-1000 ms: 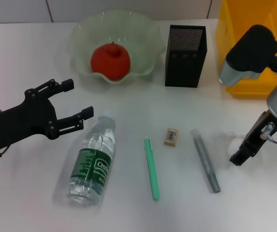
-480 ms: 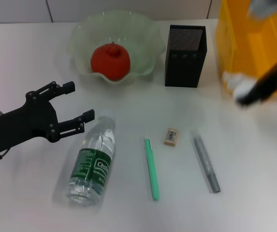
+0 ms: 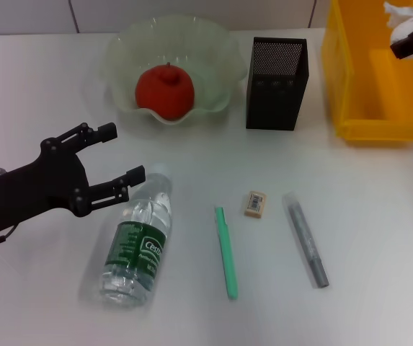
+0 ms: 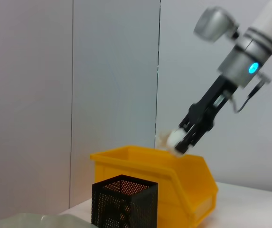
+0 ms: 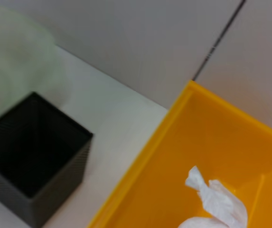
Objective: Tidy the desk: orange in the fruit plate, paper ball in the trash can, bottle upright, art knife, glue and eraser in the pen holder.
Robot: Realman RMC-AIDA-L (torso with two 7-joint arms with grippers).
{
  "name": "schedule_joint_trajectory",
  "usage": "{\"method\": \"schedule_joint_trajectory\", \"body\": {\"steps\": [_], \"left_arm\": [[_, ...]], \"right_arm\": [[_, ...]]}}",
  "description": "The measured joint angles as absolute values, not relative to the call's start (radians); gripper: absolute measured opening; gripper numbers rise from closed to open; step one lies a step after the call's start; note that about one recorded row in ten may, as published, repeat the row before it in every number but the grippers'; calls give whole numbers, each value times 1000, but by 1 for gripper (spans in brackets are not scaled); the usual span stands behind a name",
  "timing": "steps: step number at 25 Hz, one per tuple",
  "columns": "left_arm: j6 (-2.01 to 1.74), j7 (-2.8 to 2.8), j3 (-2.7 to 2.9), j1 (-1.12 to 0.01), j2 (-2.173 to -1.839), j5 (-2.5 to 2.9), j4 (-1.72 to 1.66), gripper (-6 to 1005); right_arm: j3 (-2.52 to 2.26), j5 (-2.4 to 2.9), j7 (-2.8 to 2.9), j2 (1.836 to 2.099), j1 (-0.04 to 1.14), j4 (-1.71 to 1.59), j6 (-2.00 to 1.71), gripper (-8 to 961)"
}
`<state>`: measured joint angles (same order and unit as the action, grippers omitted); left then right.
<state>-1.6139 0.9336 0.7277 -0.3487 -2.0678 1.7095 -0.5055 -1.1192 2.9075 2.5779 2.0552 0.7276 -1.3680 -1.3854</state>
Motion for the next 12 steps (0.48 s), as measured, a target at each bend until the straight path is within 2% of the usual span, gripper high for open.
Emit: {"method": "schedule_joint_trajectory", "body": {"steps": [2, 7, 11, 12], "left_arm": [[-1626, 973, 730, -350, -2067, 1711, -513, 859], [-1640, 1107, 771, -350, -2066, 1731, -591, 859], [-1636, 1192, 802, -333, -2071, 1735, -671, 859], [-1627, 1309, 842, -308, -2077, 1732, -776, 859]], "right_arm": [[-1112, 2917, 2582, 2053, 746, -1257, -1293, 563], [-1107, 2915, 2583, 2064, 743, -1244, -1243, 581], [-1098, 2909, 2584, 2067, 735, -1258, -1234, 706], [-1091, 2904, 2584, 2070, 729, -1269, -1230, 737]]}}
